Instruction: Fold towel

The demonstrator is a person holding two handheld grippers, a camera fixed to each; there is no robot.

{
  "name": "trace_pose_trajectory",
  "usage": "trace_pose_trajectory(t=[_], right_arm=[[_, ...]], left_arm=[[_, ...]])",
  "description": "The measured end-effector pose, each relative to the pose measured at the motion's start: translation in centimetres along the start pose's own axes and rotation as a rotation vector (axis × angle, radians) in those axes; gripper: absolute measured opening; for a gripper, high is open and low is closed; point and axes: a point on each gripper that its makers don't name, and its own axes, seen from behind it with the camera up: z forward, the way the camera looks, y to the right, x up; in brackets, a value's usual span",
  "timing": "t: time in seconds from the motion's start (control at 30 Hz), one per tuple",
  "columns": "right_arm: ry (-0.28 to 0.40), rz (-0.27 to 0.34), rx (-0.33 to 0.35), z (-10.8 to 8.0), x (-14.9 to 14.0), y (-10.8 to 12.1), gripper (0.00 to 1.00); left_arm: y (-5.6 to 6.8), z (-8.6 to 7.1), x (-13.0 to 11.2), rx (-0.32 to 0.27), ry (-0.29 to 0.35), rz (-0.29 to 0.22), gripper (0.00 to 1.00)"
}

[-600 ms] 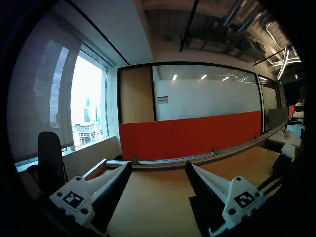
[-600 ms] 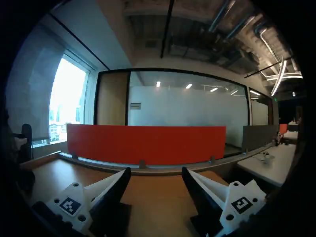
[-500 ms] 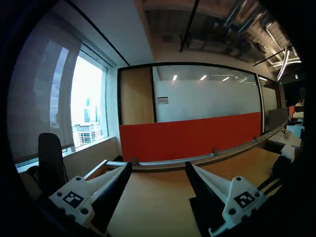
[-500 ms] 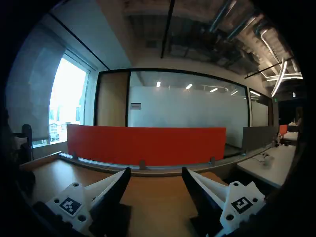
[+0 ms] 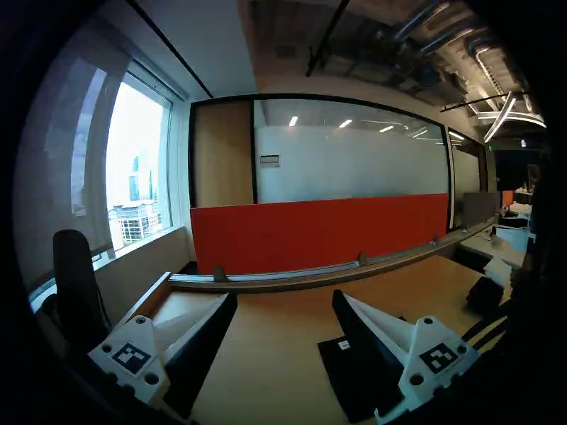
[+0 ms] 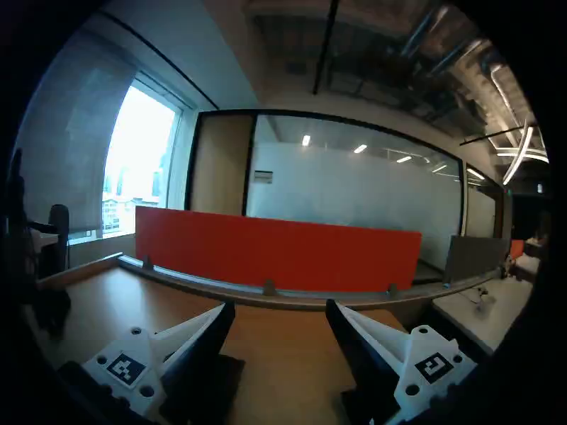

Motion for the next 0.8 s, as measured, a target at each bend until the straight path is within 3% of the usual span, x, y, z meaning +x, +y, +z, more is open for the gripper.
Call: trace_pose_trajectory(t=[0.17,0.3,0.57,0.8], right_arm=[[-0.039,-0.050,0.089,0.1,-0.6,-1.7,0.99],[-0.075,-0.088,0.186,-0.1,-1.4,-3.5,0.99],[-0.167,-0.150,0.337,-0.8,-3.4,-5.9,1.00],[-0.234,-0.172,0.404,-1.1,-5.6,-7.0,1.00]], left_arm=[[1.2,0.3,-0.4,-0.070,-0.039,0.044,1.00],[3.1,0.2,-1.5,-0.167,-0.084,0.075,0.99],[6.0,-0.4,-4.0,-0.311,-0.161,0.083,1.00],[7.0,-0.5,-5.3,-0.353,-0.186,0.109,1.00]])
